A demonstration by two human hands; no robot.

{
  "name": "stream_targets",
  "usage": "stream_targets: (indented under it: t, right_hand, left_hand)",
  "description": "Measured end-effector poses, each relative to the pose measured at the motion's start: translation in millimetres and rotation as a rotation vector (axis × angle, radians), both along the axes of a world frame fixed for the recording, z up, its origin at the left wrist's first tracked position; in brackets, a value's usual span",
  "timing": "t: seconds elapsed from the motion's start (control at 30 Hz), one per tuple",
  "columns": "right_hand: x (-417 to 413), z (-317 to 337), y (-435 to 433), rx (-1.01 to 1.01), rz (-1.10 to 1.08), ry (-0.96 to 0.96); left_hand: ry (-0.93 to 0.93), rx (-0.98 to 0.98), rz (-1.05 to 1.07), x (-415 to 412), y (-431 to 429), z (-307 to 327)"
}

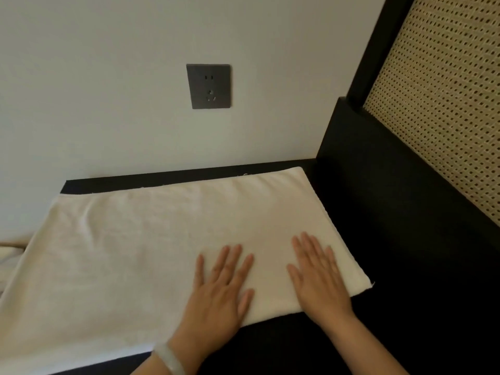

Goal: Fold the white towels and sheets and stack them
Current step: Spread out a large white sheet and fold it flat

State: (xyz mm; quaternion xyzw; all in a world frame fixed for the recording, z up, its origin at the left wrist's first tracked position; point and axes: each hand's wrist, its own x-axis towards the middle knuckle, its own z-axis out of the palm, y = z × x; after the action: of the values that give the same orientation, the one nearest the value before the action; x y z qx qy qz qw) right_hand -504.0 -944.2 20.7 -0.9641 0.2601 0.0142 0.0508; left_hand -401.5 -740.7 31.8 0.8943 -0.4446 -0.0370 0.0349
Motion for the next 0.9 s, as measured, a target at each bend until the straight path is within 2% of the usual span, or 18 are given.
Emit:
stream_targets:
  t: [0.1, 0.27, 0.4, 0.5, 0.7, 0.8, 0.9]
  right_hand:
    - [-27.1, -1.8, -31.2, 0.061, -0.113, -0.006]
    - [-24.9, 2.7, -50.4, 0.208, -0.125, 0.028]
    - [-2.7, 19.8, -66.7, 0.248, -0.293, -0.087]
    - [15.6, 39.0, -80.5, 0.326, -0.461, 0.03]
    - [14.3, 52.7, -95.6, 0.66, -0.508, 0.073]
    - [7.7, 61.6, -99.6, 1.033, -0.547, -0.069]
    - [5.8, 75.8, -101.1, 1.244, -0.538, -0.185]
  left_hand:
    - [0.028, 0.039, 0.159, 18.9, 45.0, -0.7]
    - [0.044, 0.054, 0.428, 44.4, 102.5, -1.6]
    - [0.102, 0.04, 0.408, 46.2, 86.2, -0.9]
    - [0.084, 0.012, 0.26, 50.6, 57.4, -6.2]
    - [0.023, -0.063, 0.235, 59.7, 38.2, -18.9]
    - [0.02, -0.06, 0.232, 58.4, 38.9, -17.4]
    - [0.016, -0.079, 0.225, 57.0, 38.2, -15.0]
